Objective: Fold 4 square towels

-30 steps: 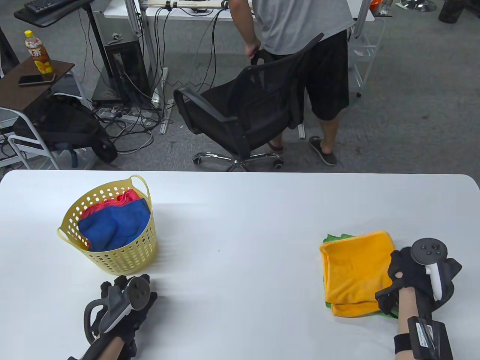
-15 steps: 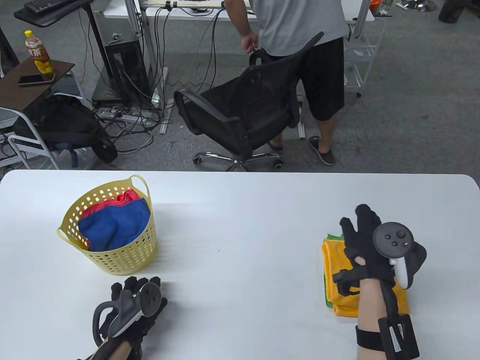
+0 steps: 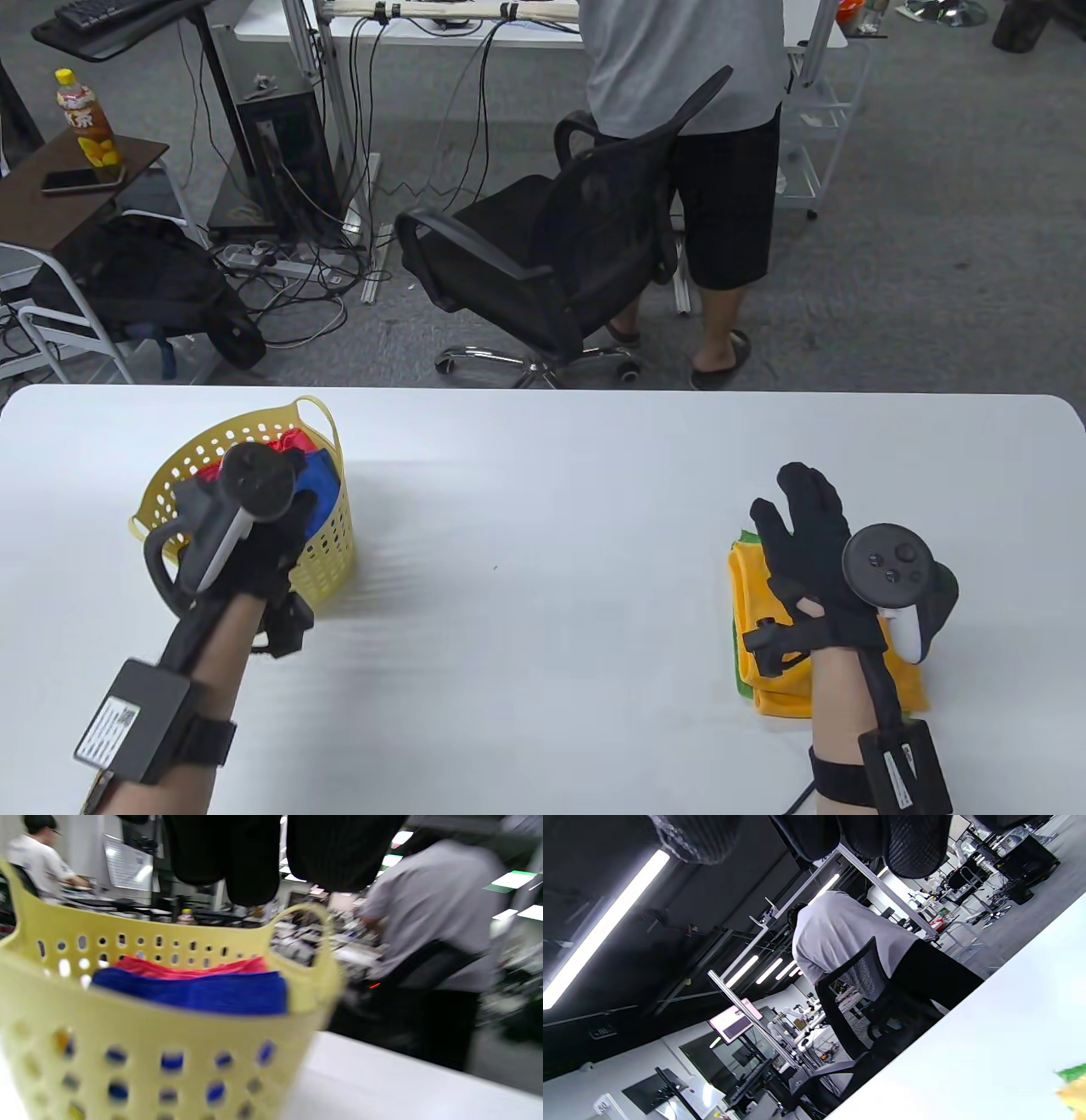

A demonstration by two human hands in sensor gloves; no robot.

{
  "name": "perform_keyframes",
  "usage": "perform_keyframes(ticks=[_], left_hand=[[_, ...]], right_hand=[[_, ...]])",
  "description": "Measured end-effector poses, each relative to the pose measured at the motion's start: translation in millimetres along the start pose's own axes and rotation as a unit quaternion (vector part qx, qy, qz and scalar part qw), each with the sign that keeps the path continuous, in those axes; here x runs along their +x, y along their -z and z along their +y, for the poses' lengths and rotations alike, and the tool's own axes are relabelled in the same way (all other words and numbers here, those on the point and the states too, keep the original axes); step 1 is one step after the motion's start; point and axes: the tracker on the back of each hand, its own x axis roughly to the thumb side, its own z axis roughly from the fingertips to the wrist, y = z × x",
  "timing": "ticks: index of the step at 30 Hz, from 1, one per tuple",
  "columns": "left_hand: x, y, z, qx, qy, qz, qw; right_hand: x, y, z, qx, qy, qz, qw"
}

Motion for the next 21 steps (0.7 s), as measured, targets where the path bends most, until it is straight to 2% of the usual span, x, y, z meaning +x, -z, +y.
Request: perform_keyframes(ticks=[3,8,10,11,14,16,21], left_hand=[[10.8,41.6,-20.1,-0.071,0.088,0.069,0.991],[9.1,72.7,-57.4,-0.155,0.012,0.077,0.985],[7.4,79.0,-67.8,-0.193,0.041,0.095,0.976],[6.7,80.8,-71.5,-0.197,0.065,0.100,0.973],[3.0,77.1,-68.8,-0.160,0.065,0.087,0.981],[-1.9,71.3,-59.4,-0.132,0.021,0.072,0.988],[-22.9,46.0,-10.1,-0.064,-0.104,0.054,0.991]], right_hand=[[2.7,-2.0,-3.6,0.000,0.003,-0.004,1.000],[2.0,-2.4,-5.1,0.001,0.018,0.000,1.000],[0.3,-1.9,-4.8,0.000,0.031,0.000,1.000],[-0.5,-1.6,-4.6,-0.002,0.037,-0.001,0.999],[-2.5,-1.4,-4.3,-0.006,0.043,-0.001,0.999],[-3.0,-1.6,-4.6,-0.009,0.042,0.000,0.999],[-1.5,-2.6,-5.1,-0.012,0.057,-0.003,0.998]])
